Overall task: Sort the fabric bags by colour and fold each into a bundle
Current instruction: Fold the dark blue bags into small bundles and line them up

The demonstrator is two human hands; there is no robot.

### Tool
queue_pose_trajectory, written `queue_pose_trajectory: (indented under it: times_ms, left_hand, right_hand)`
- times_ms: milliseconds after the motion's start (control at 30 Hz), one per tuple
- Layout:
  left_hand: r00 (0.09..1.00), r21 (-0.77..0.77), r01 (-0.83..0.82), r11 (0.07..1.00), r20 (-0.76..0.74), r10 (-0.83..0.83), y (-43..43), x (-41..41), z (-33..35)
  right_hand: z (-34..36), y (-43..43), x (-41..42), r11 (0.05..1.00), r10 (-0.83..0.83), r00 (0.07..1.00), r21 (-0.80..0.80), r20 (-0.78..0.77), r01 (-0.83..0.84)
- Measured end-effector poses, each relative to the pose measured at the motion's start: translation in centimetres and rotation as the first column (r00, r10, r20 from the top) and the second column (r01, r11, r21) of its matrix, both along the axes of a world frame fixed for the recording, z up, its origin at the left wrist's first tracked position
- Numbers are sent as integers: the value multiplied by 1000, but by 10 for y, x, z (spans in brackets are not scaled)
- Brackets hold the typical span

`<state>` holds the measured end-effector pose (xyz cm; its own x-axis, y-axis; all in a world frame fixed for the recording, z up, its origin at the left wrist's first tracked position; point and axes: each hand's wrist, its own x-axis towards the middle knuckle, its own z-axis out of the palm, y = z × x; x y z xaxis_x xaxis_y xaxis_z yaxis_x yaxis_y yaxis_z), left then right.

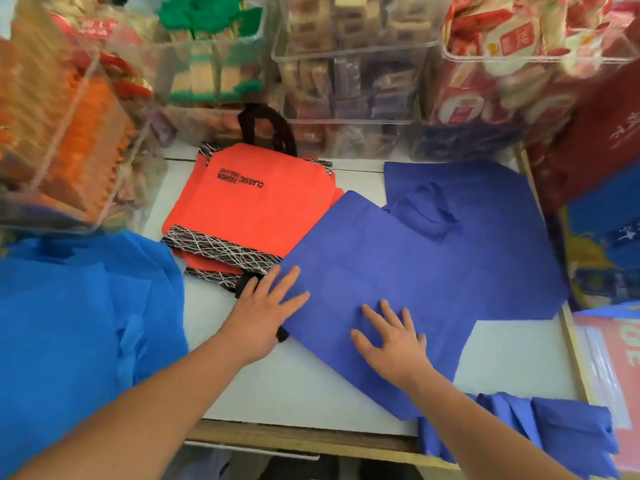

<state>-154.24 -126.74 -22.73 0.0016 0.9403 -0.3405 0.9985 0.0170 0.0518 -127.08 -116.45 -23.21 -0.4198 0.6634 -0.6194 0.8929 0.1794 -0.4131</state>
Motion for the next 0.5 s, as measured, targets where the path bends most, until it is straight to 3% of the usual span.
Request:
queue_pose_trajectory:
  times_ms: [167, 300, 367, 500]
  left_hand:
    - [938, -61, 345, 937, 1, -346, 29, -40, -16]
    - [879, 142, 419, 897, 184, -440, 33, -49, -17]
    - [880, 256, 367, 894, 217, -423, 36, -45, -8]
    - [937, 320, -2, 948, 332, -110, 47, -30, 21]
  right_hand:
    - [-26, 9, 4, 999, -15, 989, 45, -147, 22]
    - [-23, 35, 1, 998, 3, 980, 56, -200, 9]
    - [-5, 48, -6, 999, 30, 984, -11, -176, -32]
    - [52, 67, -4, 968, 181, 974, -152, -137, -201]
